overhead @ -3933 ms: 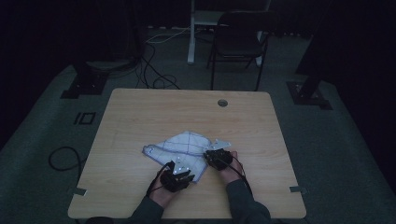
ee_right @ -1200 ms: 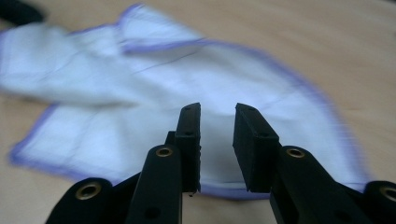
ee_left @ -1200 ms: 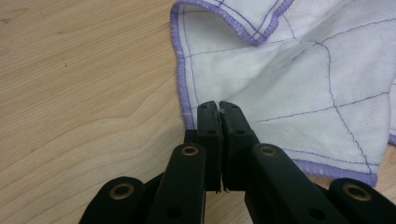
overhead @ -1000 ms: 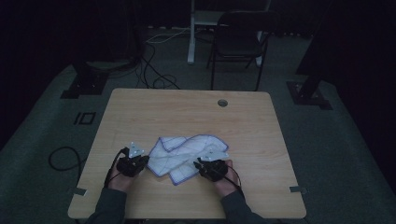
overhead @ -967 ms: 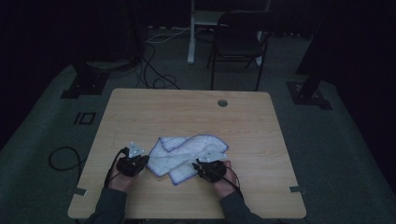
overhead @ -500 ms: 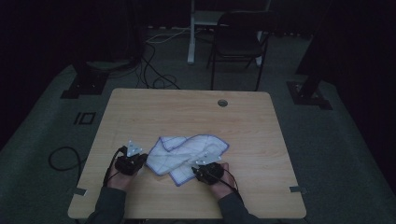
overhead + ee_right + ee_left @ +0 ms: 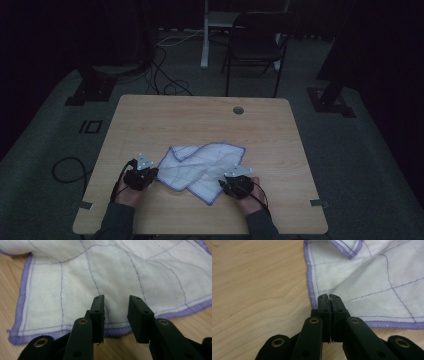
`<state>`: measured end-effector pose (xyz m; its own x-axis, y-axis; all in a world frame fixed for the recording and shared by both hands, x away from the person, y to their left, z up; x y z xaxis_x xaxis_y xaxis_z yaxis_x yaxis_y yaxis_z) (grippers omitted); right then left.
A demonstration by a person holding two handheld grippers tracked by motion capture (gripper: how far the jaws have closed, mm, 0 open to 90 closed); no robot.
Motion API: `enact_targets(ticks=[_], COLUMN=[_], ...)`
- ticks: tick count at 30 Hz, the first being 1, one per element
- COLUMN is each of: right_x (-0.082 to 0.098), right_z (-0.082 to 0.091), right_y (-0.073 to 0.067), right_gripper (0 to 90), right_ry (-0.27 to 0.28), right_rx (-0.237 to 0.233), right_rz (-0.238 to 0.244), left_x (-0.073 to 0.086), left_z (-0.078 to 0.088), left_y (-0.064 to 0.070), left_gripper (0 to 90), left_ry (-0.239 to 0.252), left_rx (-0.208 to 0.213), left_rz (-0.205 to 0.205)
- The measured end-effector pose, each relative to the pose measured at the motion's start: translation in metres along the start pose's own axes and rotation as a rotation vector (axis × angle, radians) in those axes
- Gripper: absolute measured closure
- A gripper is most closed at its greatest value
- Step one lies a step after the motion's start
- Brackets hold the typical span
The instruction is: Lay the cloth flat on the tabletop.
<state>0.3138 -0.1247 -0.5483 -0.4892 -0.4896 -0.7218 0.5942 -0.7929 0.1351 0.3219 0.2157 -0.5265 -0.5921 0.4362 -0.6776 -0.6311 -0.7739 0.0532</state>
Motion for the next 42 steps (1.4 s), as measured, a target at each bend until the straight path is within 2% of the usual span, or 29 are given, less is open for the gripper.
enact_targets(ticks=[4, 9, 12, 16, 21, 27, 30, 33, 38, 41, 42], right_x=[0.004, 0.010, 0.014, 0.018, 0.021, 0.021, 0.021, 0.021, 0.022, 0.022, 0.022], right_z=[0.005, 0.010, 0.013, 0.016, 0.018, 0.018, 0.018, 0.018, 0.018, 0.018, 0.018], right_y=[0.006, 0.020, 0.030, 0.041, 0.049, 0.052, 0.052, 0.052, 0.055, 0.056, 0.057], right_gripper=[67.0, 67.4, 67.8, 68.0, 68.0, 68.0, 68.0, 67.9, 67.9, 67.8, 67.8], right_ry=[-0.017, -0.036, -0.048, -0.056, -0.059, -0.057, -0.057, -0.058, -0.062, -0.063, -0.063], right_rx=[0.005, 0.032, 0.053, 0.065, 0.067, 0.061, 0.059, 0.057, 0.059, 0.060, 0.063], right_rz=[-0.008, -0.038, -0.058, -0.073, -0.072, -0.071, -0.072, -0.072, -0.065, -0.066, -0.064], left_x=[0.003, 0.003, -0.002, -0.015, -0.038, -0.058, -0.066, -0.074, -0.089, -0.094, -0.094], left_z=[-0.001, -0.004, -0.005, -0.008, -0.029, -0.062, -0.077, -0.088, -0.099, -0.103, -0.104], left_y=[0.007, 0.018, 0.021, 0.026, 0.036, 0.048, 0.050, 0.044, 0.020, 0.005, 0.002], left_gripper=[88.3, 85.1, 78.7, 74.6, 72.3, 71.7, 71.2, 70.8, 70.6, 69.7, 68.4], left_ry=[-0.009, -0.029, -0.014, 0.026, 0.044, -0.004, -0.018, -0.029, -0.017, -0.014, -0.006], left_rx=[0.031, 0.057, 0.051, 0.059, 0.092, 0.164, 0.184, 0.152, 0.058, 0.014, 0.017], left_rz=[-0.001, -0.025, -0.027, -0.028, -0.059, -0.095, -0.111, -0.123, -0.081, -0.050, -0.040])
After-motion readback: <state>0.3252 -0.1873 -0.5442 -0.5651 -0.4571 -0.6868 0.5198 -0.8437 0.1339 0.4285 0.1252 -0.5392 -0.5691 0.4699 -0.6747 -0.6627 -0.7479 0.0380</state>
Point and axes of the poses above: each handheld gripper's, and its own axes: z roughly backward along the jaws, x roughly out of its underside, y roughly to its right, the point moved 1 cm from there along -z, roughly forward along the jaws, and after that the axes turned 9 degrees about x, right-handed, at the moved point
